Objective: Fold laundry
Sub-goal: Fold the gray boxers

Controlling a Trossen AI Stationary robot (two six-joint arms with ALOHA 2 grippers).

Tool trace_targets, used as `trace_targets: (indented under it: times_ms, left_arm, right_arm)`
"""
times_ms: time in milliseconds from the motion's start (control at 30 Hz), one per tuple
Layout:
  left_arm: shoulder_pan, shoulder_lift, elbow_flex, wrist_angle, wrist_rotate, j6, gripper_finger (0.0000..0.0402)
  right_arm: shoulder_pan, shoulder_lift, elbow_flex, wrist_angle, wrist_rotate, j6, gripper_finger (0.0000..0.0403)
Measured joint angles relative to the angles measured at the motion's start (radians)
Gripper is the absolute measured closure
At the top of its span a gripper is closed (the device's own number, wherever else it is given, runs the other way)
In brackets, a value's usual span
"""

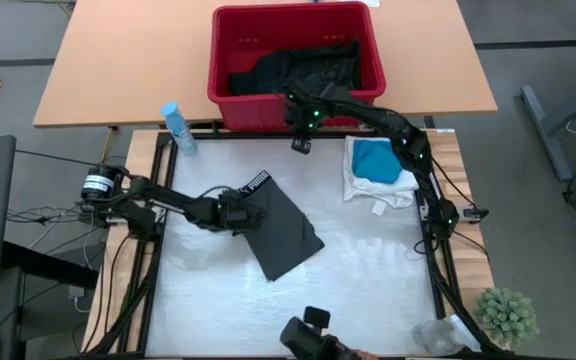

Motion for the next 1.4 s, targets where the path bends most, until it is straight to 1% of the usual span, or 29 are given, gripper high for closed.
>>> trace_targets:
  times_ms: [100,167,233,367,467,567,633,733,800,867,1000,1133,1200,1300,1400]
  left_arm:
    - [0.074,-0.001,0.0,0.031,0.078,0.103,0.0402]
    - [0.11,-0.001,0.0,0.048,0.116,0.17,0.0402]
    - [0.127,0.0,0.0,0.05,0.138,0.202,0.0402]
    - [0.129,0.0,0.0,0.05,0.149,0.215,0.0402]
    - [0.122,-0.003,0.0,0.049,0.15,0.255,0.0402]
    - [0.117,-0.007,0.005,0.03,0.157,0.292,0.0402]
    - [0.117,-0.007,0.031,-0.036,0.152,0.302,0.0402]
    - [0.117,-0.006,0.07,-0.144,0.106,0.297,0.0402]
    - [0.117,-0.005,0.097,-0.176,0.069,0.289,0.0402]
    - [0.117,-0.007,0.115,-0.189,0.047,0.296,0.0402]
    - [0.117,-0.006,0.114,-0.171,0.047,0.357,0.0402]
    - [0.112,-0.006,0.114,-0.173,0.008,0.378,0.0401]
    - [0.112,-0.006,0.114,-0.186,0.012,0.376,0.0401]
    - [0.111,-0.006,0.114,-0.195,0.027,0.371,0.0401]
    - [0.101,-0.006,0.114,-0.191,0.047,0.421,0.0402]
  right_arm:
    - [-0.02,0.0,0.0,-0.026,-0.006,0.002,0.0392]
    - [-0.03,0.0,0.0,-0.042,-0.039,0.023,0.0392]
    - [-0.036,0.0,0.0,-0.055,-0.093,0.042,0.0392]
    - [-0.028,0.0,0.0,-0.08,-0.156,0.044,0.0392]
    - [-0.006,0.0,0.0,-0.096,-0.198,0.03,0.0392]
    - [0.024,0.0,0.0,-0.101,-0.206,0.018,0.0392]
    - [0.041,0.0,0.0,-0.096,-0.206,0.01,0.0392]
    - [0.07,0.013,0.001,-0.043,-0.205,0.01,0.0392]
    - [0.087,0.03,-0.005,0.003,-0.203,0.005,0.0392]
    - [0.104,0.035,-0.026,0.094,-0.202,0.014,0.0392]
    - [0.132,0.036,-0.104,0.261,-0.202,0.025,0.0392]
    - [0.151,0.036,-0.174,0.385,-0.203,0.018,0.0392]
    - [0.159,0.034,-0.219,0.461,-0.207,0.017,0.0392]
    - [0.172,0.036,-0.271,0.528,-0.216,0.009,0.0392]
    - [0.196,0.036,-0.312,0.588,-0.24,0.0,0.0392]
